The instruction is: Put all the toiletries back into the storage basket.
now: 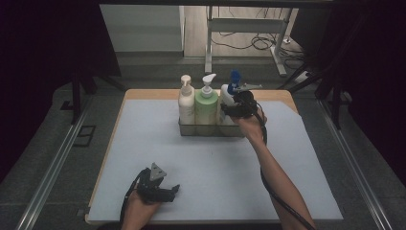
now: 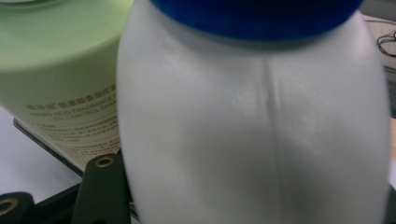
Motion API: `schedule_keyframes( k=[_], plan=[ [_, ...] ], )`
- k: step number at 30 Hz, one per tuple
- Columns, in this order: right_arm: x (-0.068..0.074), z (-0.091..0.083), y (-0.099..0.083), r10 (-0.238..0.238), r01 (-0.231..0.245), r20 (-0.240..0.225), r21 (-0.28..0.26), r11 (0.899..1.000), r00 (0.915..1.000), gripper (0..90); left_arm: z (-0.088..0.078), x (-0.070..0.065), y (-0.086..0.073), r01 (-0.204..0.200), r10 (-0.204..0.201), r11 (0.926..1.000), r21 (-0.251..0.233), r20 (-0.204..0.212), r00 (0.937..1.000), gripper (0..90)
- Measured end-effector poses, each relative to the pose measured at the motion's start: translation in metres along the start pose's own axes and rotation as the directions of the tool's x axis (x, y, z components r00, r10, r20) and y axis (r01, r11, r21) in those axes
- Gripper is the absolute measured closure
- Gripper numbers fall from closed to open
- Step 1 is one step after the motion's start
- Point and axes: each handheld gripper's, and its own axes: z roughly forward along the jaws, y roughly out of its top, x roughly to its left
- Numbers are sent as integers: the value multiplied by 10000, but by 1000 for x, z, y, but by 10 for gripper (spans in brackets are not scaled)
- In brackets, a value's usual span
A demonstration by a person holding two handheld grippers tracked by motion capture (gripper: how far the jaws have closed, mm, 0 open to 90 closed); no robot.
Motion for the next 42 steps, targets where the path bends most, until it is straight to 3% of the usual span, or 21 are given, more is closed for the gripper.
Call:
schedule_keyframes(
  k=[19,28,42],
  plan=[
    [-2,-1,-1,-155,156,-129,97,9998,9998,384,0,0,0,-13,13,10000,-8,-5,10000,106],
    [-5,-12,-7,-288,291,-322,85,9995,9991,378,0,0,0,-14,14,10000,-6,-7,10000,106],
    [-12,-35,-20,-78,87,-1001,85,9999,9949,398,0,0,0,-1,1,10000,-18,0,10000,106]
  ],
)
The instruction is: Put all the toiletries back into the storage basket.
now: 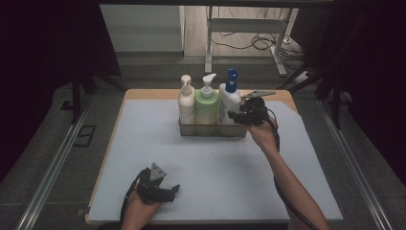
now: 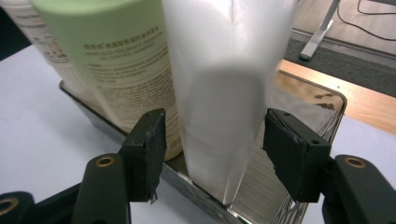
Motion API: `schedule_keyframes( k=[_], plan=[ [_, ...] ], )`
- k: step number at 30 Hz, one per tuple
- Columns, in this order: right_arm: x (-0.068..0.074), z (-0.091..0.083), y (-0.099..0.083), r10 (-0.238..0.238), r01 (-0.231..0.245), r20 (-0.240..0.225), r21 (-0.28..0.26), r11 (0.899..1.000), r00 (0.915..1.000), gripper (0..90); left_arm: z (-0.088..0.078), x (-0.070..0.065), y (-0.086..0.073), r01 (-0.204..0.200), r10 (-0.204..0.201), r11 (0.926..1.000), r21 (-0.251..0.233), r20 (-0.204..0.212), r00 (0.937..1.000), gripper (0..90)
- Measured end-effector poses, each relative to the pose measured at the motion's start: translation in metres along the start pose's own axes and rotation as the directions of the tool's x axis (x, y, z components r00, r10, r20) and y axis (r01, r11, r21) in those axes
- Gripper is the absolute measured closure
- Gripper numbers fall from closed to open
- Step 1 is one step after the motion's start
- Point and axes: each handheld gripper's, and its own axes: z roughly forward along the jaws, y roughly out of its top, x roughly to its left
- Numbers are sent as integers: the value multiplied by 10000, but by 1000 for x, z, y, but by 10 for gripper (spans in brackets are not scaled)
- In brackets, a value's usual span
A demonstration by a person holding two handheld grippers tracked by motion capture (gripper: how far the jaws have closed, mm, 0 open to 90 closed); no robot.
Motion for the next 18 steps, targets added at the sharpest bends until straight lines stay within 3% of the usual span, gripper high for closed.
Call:
schedule_keyframes(
  k=[18],
  plan=[
    [-4,-18,-17,-47,48,-175,87,10000,9998,404,0,0,0,-6,6,10000,10,-5,10000,106]
  ],
)
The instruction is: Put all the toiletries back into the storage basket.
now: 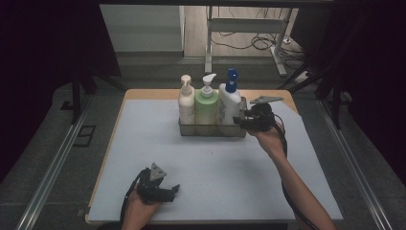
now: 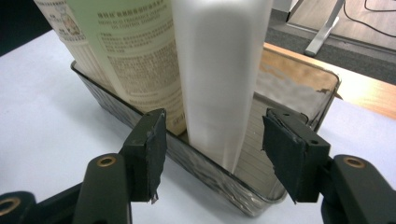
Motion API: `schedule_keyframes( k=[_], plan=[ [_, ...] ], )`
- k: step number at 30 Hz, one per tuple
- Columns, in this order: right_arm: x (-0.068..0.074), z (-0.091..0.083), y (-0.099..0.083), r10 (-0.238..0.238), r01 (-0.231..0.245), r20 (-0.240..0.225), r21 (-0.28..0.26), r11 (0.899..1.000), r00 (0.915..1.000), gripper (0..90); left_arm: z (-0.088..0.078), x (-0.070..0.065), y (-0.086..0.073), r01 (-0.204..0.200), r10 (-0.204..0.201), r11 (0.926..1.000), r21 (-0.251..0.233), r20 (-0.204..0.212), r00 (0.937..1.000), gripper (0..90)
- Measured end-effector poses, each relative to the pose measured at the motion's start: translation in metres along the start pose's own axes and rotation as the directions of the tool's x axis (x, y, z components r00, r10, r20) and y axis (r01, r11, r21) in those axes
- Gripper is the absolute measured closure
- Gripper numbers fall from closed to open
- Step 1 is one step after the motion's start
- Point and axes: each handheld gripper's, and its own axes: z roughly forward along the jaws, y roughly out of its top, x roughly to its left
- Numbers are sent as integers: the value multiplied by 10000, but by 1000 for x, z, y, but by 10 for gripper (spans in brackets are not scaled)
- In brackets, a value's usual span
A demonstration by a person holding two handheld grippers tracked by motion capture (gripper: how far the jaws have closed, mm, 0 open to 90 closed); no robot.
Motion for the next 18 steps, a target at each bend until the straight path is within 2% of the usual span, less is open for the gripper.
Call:
schedule_keyframes(
  k=[7,12,18],
  plan=[
    [-8,-4,-7,128,-130,111,135,9998,9999,465,0,0,0,-1,1,10000,-3,-1,10000,106],
    [-15,-2,-10,298,-304,293,223,9993,9991,545,0,0,0,2,-2,10000,-2,1,10000,105],
    [-20,7,-11,228,-245,583,294,9993,9980,663,0,0,0,0,0,10000,-3,0,10000,105]
  ],
)
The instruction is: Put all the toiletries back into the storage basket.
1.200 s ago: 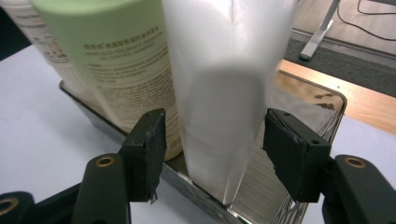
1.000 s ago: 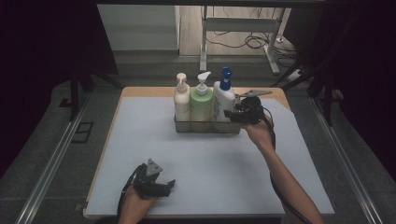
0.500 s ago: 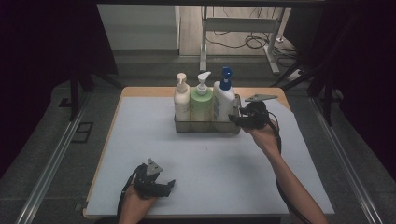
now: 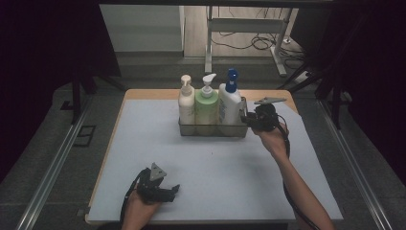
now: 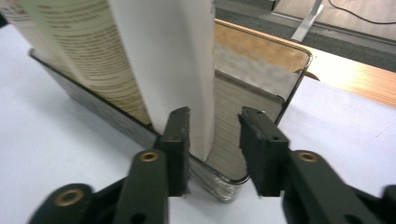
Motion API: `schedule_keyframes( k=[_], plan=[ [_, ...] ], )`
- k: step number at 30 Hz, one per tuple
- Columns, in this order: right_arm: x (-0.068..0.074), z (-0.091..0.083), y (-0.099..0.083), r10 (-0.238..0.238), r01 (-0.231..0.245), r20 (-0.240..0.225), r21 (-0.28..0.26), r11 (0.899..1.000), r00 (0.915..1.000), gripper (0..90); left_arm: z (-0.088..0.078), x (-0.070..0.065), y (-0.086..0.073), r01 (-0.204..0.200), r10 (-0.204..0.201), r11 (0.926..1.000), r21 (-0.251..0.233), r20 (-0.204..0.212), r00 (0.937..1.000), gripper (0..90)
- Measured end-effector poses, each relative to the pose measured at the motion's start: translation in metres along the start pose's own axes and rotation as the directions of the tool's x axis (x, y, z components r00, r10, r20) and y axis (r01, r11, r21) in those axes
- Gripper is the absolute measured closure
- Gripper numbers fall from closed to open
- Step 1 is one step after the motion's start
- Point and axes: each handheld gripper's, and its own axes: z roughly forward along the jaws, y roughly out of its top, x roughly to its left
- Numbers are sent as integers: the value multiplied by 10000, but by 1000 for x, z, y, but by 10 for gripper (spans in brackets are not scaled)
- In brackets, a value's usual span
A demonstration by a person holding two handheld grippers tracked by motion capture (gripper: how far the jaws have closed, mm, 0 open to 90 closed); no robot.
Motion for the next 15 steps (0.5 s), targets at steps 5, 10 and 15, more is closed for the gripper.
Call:
schedule_keyframes(
  k=[5,10,15],
  plan=[
    [-5,10,1,131,-134,265,107,9999,9996,759,0,0,0,2,-2,10000,0,1,10000,106],
    [-10,20,4,323,-327,316,116,9994,9990,848,0,0,0,1,-1,10000,-1,3,10000,106],
    [-12,32,5,431,-439,280,274,9987,9987,854,0,0,0,-18,18,10000,17,-6,10000,106]
  ],
)
